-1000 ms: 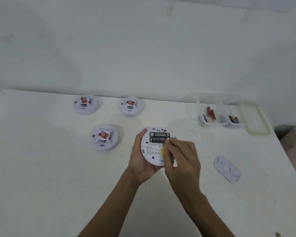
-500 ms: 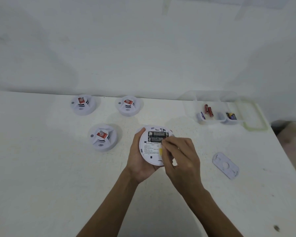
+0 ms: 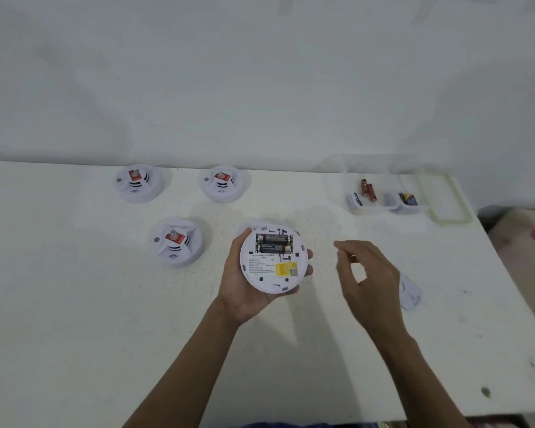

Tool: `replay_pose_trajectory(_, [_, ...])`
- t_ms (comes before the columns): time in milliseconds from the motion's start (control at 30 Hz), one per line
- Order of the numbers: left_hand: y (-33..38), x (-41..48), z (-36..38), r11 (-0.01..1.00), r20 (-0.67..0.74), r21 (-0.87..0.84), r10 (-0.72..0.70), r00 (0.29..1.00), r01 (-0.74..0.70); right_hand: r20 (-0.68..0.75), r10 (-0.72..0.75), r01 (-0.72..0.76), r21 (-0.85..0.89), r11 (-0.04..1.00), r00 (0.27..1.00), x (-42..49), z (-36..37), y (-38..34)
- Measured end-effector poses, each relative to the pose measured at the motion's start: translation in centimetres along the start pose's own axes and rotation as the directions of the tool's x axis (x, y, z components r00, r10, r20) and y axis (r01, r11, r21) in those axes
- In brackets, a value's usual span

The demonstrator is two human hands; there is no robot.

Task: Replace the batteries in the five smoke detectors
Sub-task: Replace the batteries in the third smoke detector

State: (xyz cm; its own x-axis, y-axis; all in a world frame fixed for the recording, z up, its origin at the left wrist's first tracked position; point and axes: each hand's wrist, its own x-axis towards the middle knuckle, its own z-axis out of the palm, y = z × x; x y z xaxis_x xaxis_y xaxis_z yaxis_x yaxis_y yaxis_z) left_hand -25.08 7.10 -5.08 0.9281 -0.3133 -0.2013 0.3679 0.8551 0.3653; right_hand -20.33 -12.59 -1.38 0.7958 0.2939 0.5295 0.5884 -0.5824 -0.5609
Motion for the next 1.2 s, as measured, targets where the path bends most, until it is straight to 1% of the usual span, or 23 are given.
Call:
replay_pose_trajectory(67, [0.0, -0.1, -0.5, 1.0, 0.055, -0.018, -0.017, 0.998, 0.019, 0.092, 0.155, -0.143, -0.118, 0.983, 0.984, -0.4, -0.5, 2.7])
replay_pose_trajectory(133, [-0.2, 0.0, -0.6, 0.999, 0.09, -0.03, -0.026, 0.996, 0.029, 0.214, 0.343, -0.277, -0.288, 0.917, 0.915, -0.8, -1.2, 5.4])
replay_pose_trajectory(167, [-0.2, 0.0, -0.6, 0.999, 0.096, -0.029, -0.035, 0.995, 0.038, 0.267, 0.414, -0.305, -0.369, 0.878, 0.87, -1.0, -1.6, 6.5])
replay_pose_trajectory(267, [-0.2, 0.0, -0.3, 0.998, 0.142, -0.023, -0.057, 0.988, 0.061, 0.387, 0.558, -0.294, -0.559, 0.775, 0.734, -1.2, -2.7, 8.3])
replay_pose_trajectory(333, [-0.3, 0.0, -0.2, 0.998, 0.161, -0.022, -0.062, 0.985, 0.067, 0.427, 0.627, -0.269, -0.643, 0.717, 0.651, -1.2, -3.2, 8.7])
replay_pose_trajectory(400, [-0.5, 0.0, -0.3, 0.997, 0.168, -0.022, -0.07, 0.983, 0.075, 0.443, 0.668, -0.286, -0.661, 0.694, 0.599, -1.2, -3.3, 8.9])
replay_pose_trajectory(467, [-0.6, 0.0, -0.3, 0.995, 0.183, -0.035, -0.09, 0.979, 0.099, 0.452, 0.678, -0.318, -0.641, 0.699, 0.579, -1.3, -3.2, 9.1])
replay_pose_trajectory(600, [-1.0, 0.1, -0.2, 0.99, 0.235, -0.055, -0.112, 0.965, 0.129, 0.443, 0.634, -0.286, -0.626, 0.725, 0.634, -1.5, -3.4, 9.4])
replay_pose_trajectory(700, [-1.2, 0.1, -0.1, 0.991, 0.252, -0.04, -0.112, 0.961, 0.126, 0.417, 0.595, -0.163, -0.71, 0.685, 0.687, -1.5, -3.4, 9.4])
replay_pose_trajectory(733, [-1.2, 0.1, 0.0, 0.991, 0.247, -0.031, -0.115, 0.962, 0.127, 0.413, 0.591, -0.149, -0.72, 0.678, 0.693, -1.5, -3.3, 9.2])
replay_pose_trajectory(800, [-1.2, 0.0, 0.0, 0.991, 0.248, -0.03, -0.118, 0.961, 0.129, 0.403, 0.571, -0.188, -0.675, 0.713, 0.715, -1.5, -2.9, 8.5])
replay_pose_trajectory(867, [-1.1, -0.1, 0.0, 0.991, 0.232, -0.043, -0.111, 0.966, 0.124, 0.375, 0.548, -0.302, -0.543, 0.783, 0.748, -1.5, -2.3, 7.7])
replay_pose_trajectory(933, [-0.9, -0.2, -0.1, 0.993, 0.219, -0.041, -0.1, 0.971, 0.112, 0.364, 0.485, -0.358, -0.365, 0.859, 0.795, -1.3, -1.8, 6.9])
replay_pose_trajectory(1000, [-0.7, -0.3, 0.0, 0.994, 0.205, -0.04, -0.087, 0.975, 0.098, 0.369, 0.357, -0.305, -0.193, 0.933, 0.858, -0.7, -1.3, 5.6])
replay_pose_trajectory(1033, [-0.6, -0.4, 0.1, 0.995, 0.196, -0.041, -0.081, 0.977, 0.091, 0.371, 0.312, -0.275, -0.151, 0.95, 0.875, -0.3, -1.1, 4.8])
replay_pose_trajectory(1067, [-0.5, -0.5, 0.2, 0.996, 0.187, -0.04, -0.077, 0.979, 0.086, 0.371, 0.297, -0.271, -0.122, 0.955, 0.88, 0.1, -1.0, 3.8])
replay_pose_trajectory(1133, [-0.4, -0.7, 0.2, 0.996, 0.157, -0.048, -0.071, 0.985, 0.079, 0.367, 0.362, -0.385, -0.01, 0.923, 0.857, 0.8, -0.9, 2.1])
replay_pose_trajectory(1167, [-0.4, -0.7, 0.2, 0.995, 0.146, -0.056, -0.068, 0.987, 0.077, 0.347, 0.373, -0.418, 0.065, 0.906, 0.861, 1.1, -0.8, 1.4])
replay_pose_trajectory(1200, [-0.3, -0.7, 0.1, 0.995, 0.141, -0.064, -0.068, 0.988, 0.078, 0.315, 0.357, -0.412, 0.129, 0.902, 0.88, 1.3, -0.8, 0.7])
